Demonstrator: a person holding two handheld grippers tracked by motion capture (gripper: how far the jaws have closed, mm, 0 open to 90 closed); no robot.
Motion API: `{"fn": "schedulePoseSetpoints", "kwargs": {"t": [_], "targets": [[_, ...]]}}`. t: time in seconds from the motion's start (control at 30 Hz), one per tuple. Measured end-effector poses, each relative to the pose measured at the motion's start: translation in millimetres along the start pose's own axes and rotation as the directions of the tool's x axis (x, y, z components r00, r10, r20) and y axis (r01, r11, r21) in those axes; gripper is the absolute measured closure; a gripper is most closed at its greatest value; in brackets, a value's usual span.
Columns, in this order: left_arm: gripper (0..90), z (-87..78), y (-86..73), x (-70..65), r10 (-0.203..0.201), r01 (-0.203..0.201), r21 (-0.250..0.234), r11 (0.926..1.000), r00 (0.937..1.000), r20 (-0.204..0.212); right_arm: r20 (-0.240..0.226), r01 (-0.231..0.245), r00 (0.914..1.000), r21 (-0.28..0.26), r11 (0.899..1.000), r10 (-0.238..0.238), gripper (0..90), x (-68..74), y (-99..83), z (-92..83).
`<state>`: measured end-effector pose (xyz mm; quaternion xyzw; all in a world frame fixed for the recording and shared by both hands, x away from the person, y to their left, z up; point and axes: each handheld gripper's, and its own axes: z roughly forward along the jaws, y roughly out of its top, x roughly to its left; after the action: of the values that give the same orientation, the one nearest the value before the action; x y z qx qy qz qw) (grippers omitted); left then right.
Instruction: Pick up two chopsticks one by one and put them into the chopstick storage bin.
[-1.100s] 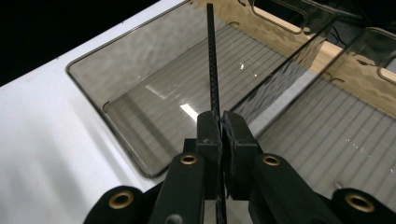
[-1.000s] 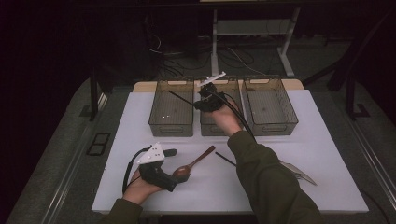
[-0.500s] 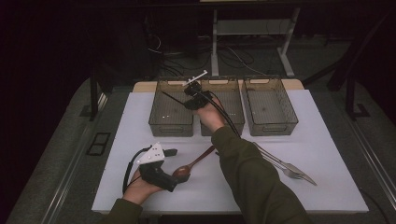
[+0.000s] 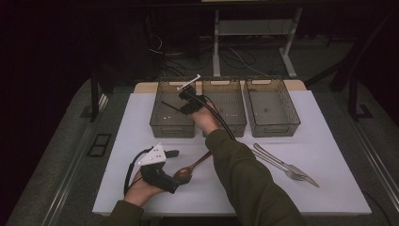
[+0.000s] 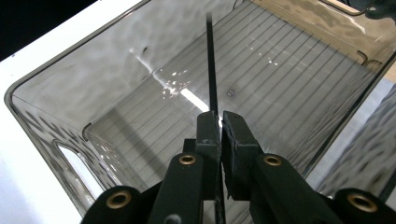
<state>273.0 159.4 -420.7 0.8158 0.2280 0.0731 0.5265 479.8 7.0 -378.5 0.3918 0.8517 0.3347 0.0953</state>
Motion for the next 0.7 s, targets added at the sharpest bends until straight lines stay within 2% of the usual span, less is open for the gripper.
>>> {"fn": "schedulePoseSetpoints", "kwargs": {"t": [0.13,0.27,0.4,0.53,0.63,0.67,0.7], "targets": [[0.0,-0.2,0.2,0.0,0.0,0.0,-0.001,1.0,1.0,0.001,-0.002,0.006,1.0,-0.002,1.0,-0.006,83.2,0.8,-0.1,-0.2],[0.0,-0.4,0.1,0.2,0.001,-0.001,0.0,1.0,1.0,0.0,-0.017,-0.006,0.9998,-0.022,1.0,0.005,77.0,-0.5,0.5,-4.1],[0.0,-0.7,0.0,0.4,0.001,-0.001,0.001,1.0,1.0,-0.001,-0.047,-0.023,0.9987,-0.049,0.999,0.021,67.7,-2.4,2.0,-11.3],[0.0,-0.7,-0.1,0.5,-0.001,0.001,-0.001,1.0,1.0,-0.002,-0.089,-0.023,0.9959,-0.073,0.997,0.017,58.8,-4.0,2.0,-21.9],[0.0,-1.1,0.0,0.8,0.006,-0.006,0.001,1.0,1.0,-0.003,-0.105,-0.013,0.9945,-0.081,0.997,0.004,63.7,-3.4,0.2,-26.6],[0.0,-1.0,-0.2,0.7,0.001,-0.001,-0.001,1.0,1.0,-0.004,-0.12,0.01,0.9926,-0.085,0.996,-0.02,73.8,-2.3,-3.5,-32.4],[0.0,-0.8,-0.2,0.8,0.0,0.0,-0.002,1.0,1.0,-0.004,-0.12,0.01,0.9926,-0.085,0.996,-0.02,73.8,-2.3,-3.5,-32.4]]}}
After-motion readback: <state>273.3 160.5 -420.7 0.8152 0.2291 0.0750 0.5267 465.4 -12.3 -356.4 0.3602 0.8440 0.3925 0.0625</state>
